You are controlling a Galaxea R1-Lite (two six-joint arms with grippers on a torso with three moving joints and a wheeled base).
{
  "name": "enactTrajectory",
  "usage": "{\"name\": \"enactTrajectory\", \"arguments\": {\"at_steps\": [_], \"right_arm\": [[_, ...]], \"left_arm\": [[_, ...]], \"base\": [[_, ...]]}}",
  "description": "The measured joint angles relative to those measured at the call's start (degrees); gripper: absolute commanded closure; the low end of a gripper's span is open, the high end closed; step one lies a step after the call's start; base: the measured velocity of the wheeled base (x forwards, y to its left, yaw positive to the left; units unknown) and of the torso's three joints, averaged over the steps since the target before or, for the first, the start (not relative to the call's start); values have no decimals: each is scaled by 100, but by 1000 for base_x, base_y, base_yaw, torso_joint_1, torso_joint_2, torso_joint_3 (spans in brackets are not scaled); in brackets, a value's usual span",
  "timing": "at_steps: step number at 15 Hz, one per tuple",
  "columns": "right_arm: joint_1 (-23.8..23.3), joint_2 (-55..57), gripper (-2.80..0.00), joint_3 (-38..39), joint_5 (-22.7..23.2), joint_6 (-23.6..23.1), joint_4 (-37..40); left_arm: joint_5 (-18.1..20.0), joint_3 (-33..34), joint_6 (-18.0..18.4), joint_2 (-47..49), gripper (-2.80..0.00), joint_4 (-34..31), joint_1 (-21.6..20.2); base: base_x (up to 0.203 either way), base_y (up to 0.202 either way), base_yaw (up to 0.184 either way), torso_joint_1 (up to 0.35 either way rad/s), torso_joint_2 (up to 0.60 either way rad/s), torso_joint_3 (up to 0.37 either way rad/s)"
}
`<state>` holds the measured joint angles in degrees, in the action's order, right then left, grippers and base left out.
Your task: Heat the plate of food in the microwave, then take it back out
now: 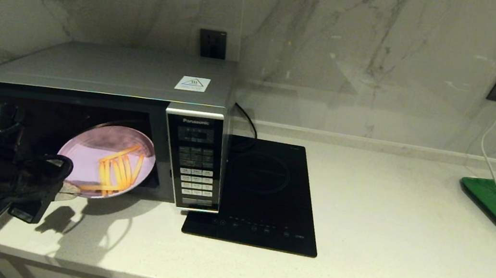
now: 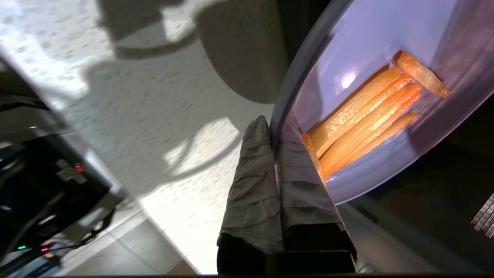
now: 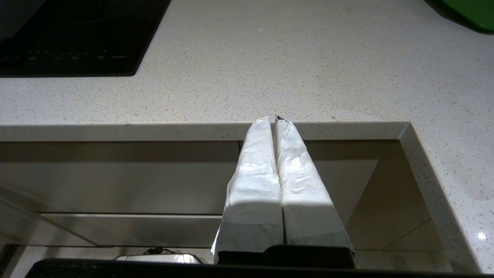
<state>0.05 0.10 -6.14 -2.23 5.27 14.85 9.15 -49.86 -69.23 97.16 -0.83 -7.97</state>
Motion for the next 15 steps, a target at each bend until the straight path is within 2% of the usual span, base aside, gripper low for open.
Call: {"name": "enactTrajectory", "arguments": {"at_steps": [3,6,7,9,11,12,15], "right_arm": [[2,0,0,0,-2,5,0],[2,0,0,0,-2,2,2],[2,0,0,0,-2,5,0],[2,0,0,0,-1,2,0],[5,0,0,0,-4,5,0],[5,0,0,0,-2,7,2],[2,0,0,0,-3,5,2]], "left_arm": [[269,305,148,-553,0,-213,-18],[731,629,372,-1333,0,-652,5],[873,813,590,-1625,0,-853,26],[1117,1300,1249,-2183,0,-1279,109],[1244,1672,1940,-2644,0,-1710,409],[1263,1772,2066,-2828,0,-1887,627],[1300,1869,2061,-3140,0,-2195,1278]], "base": [[0,0,0,0,0,0],[0,0,0,0,0,0],[0,0,0,0,0,0],[0,0,0,0,0,0],[0,0,0,0,0,0],[0,0,0,0,0,0],[0,0,0,0,0,0]]}}
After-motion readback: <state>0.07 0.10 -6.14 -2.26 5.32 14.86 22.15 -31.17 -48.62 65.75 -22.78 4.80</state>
